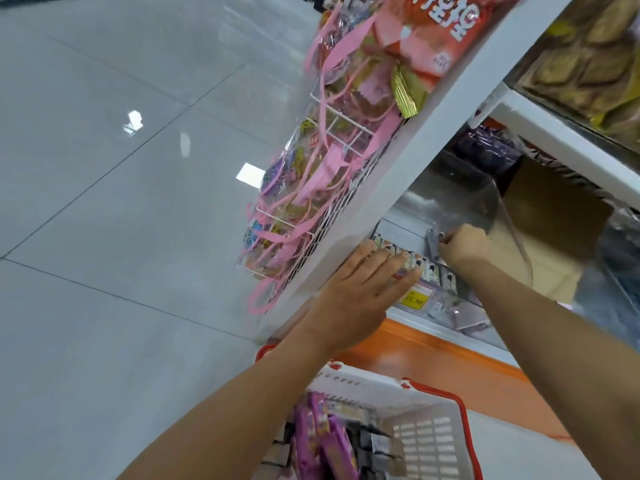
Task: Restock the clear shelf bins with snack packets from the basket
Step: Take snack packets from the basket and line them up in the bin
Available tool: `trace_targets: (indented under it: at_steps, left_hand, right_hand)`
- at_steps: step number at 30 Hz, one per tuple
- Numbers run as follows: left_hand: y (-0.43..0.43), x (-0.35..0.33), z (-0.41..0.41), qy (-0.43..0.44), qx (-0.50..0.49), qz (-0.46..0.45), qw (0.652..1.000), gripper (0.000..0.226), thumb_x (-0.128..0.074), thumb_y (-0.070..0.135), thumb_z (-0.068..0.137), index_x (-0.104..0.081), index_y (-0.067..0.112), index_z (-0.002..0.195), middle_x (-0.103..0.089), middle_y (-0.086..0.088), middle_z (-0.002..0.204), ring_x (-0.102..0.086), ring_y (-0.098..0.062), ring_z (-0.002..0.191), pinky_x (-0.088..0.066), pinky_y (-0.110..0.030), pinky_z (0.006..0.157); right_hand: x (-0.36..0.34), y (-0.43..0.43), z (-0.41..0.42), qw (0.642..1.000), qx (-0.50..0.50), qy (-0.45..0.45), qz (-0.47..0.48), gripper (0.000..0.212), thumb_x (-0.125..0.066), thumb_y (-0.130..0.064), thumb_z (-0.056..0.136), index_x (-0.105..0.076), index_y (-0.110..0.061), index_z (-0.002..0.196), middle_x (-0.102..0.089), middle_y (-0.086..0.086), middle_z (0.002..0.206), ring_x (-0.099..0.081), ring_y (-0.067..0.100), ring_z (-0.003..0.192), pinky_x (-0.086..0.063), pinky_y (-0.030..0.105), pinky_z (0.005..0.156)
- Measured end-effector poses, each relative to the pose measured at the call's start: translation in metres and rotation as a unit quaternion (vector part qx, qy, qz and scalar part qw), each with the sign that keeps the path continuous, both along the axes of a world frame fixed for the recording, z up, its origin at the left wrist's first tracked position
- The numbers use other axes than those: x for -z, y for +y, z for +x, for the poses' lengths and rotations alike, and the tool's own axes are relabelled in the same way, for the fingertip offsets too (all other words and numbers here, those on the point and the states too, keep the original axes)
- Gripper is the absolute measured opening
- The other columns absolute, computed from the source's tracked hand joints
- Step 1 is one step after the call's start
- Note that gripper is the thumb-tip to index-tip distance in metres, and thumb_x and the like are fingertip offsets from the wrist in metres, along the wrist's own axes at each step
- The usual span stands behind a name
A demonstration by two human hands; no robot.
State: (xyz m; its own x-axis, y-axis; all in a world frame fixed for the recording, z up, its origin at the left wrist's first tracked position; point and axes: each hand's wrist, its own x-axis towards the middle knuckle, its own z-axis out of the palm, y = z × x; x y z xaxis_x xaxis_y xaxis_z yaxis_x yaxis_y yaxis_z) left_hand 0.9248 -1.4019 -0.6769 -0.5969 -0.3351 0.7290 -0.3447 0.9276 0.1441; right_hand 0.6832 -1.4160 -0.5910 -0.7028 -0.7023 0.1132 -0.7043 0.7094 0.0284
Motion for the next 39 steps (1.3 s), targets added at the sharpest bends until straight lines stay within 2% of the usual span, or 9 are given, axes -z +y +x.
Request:
trace_targets:
  at_steps: [4,11,15,18,24,30,32,35,39]
  left_hand:
    - [0.000,-0.001,0.001,-0.004,-0.001,-0.006,1.000,0.063,-0.038,0.007,0.082,-0.037,0.015,0.144,-0.053,-0.012,0.139,-0.040,-0.030,0.129,-0.018,-0.049,0.119]
    - [0.004,-0.007,0.006,-0.013,-0.001,0.005,1.000,0.065,-0.048,0.006,0.079,-0.039,0.014,0.143,-0.052,-0.012,0.138,-0.040,-0.030,0.129,-0.010,-0.046,0.122]
    - [0.007,-0.013,0.008,-0.035,-0.002,0.026,0.999,0.072,-0.061,0.004,0.074,-0.045,0.014,0.144,-0.052,-0.011,0.138,-0.041,-0.029,0.130,-0.013,-0.048,0.121]
    - [0.010,-0.018,0.012,-0.054,-0.006,0.049,0.997,0.075,-0.061,0.002,0.072,-0.045,0.014,0.145,-0.052,-0.011,0.139,-0.042,-0.030,0.131,-0.013,-0.048,0.122]
    - [0.022,-0.029,0.013,-0.095,-0.033,0.098,0.990,0.087,-0.069,0.001,0.066,-0.041,0.015,0.147,-0.046,-0.013,0.146,-0.036,-0.031,0.138,-0.012,-0.048,0.120]
    - [0.041,-0.041,0.020,-0.118,-0.063,0.117,0.984,0.088,-0.068,0.007,0.074,-0.030,0.015,0.153,-0.026,-0.015,0.159,-0.017,-0.031,0.149,-0.007,-0.049,0.122]
    - [0.051,-0.032,0.029,-0.122,-0.070,0.109,0.984,0.081,-0.067,0.008,0.072,-0.038,0.012,0.148,-0.034,-0.017,0.154,-0.023,-0.034,0.145,-0.015,-0.052,0.121]
    - [0.063,-0.011,0.041,-0.142,-0.047,0.077,0.986,0.068,-0.076,0.013,0.061,-0.058,0.009,0.126,-0.053,-0.014,0.126,-0.042,-0.033,0.124,-0.025,-0.048,0.116]
    - [0.071,0.021,0.046,-0.245,-0.023,0.099,0.964,0.042,-0.080,0.028,0.066,-0.063,0.014,0.103,-0.060,-0.006,0.108,-0.053,-0.026,0.104,-0.038,-0.040,0.103]
  right_hand:
    - [0.001,-0.003,0.000,0.999,-0.014,0.024,0.024,0.025,-0.060,-0.016,0.092,-0.070,0.006,0.093,-0.069,0.026,0.094,-0.067,0.039,0.089,-0.052,0.039,0.073]
    - [0.000,0.002,-0.002,1.000,-0.017,-0.013,0.023,0.019,-0.065,-0.015,0.090,-0.074,0.001,0.094,-0.070,0.023,0.091,-0.066,0.037,0.087,-0.054,0.039,0.077]
    - [-0.006,0.010,0.003,0.998,-0.026,-0.047,0.035,0.022,-0.059,-0.019,0.094,-0.077,-0.005,0.094,-0.071,0.019,0.091,-0.065,0.035,0.086,-0.049,0.033,0.070]
    - [-0.014,0.021,0.010,0.997,-0.045,-0.056,0.017,0.019,-0.062,-0.014,0.091,-0.077,-0.011,0.102,-0.073,0.014,0.100,-0.066,0.030,0.093,-0.051,0.032,0.078]
    - [-0.033,0.055,0.037,0.979,-0.117,-0.113,-0.126,0.018,-0.061,-0.017,0.093,-0.075,-0.011,0.104,-0.073,0.006,0.102,-0.066,0.018,0.090,-0.051,0.028,0.082]
    - [-0.049,0.106,0.076,0.909,-0.216,-0.236,-0.268,0.011,-0.064,-0.015,0.092,-0.074,-0.017,0.098,-0.070,-0.008,0.088,-0.063,0.006,0.079,-0.052,0.021,0.075]
    - [-0.046,0.127,0.093,0.892,-0.251,-0.248,-0.281,0.010,-0.064,-0.015,0.093,-0.072,-0.022,0.094,-0.068,-0.015,0.082,-0.061,0.000,0.074,-0.050,0.016,0.070]
    - [-0.025,0.153,0.114,0.877,-0.275,-0.285,-0.274,0.012,-0.062,-0.016,0.094,-0.071,-0.021,0.087,-0.067,-0.011,0.075,-0.058,0.000,0.067,-0.046,0.017,0.062]
    - [0.037,0.175,0.124,0.900,-0.274,-0.288,-0.179,0.012,-0.064,-0.019,0.093,-0.074,-0.014,0.089,-0.067,-0.012,0.077,-0.055,-0.004,0.064,-0.039,0.010,0.062]
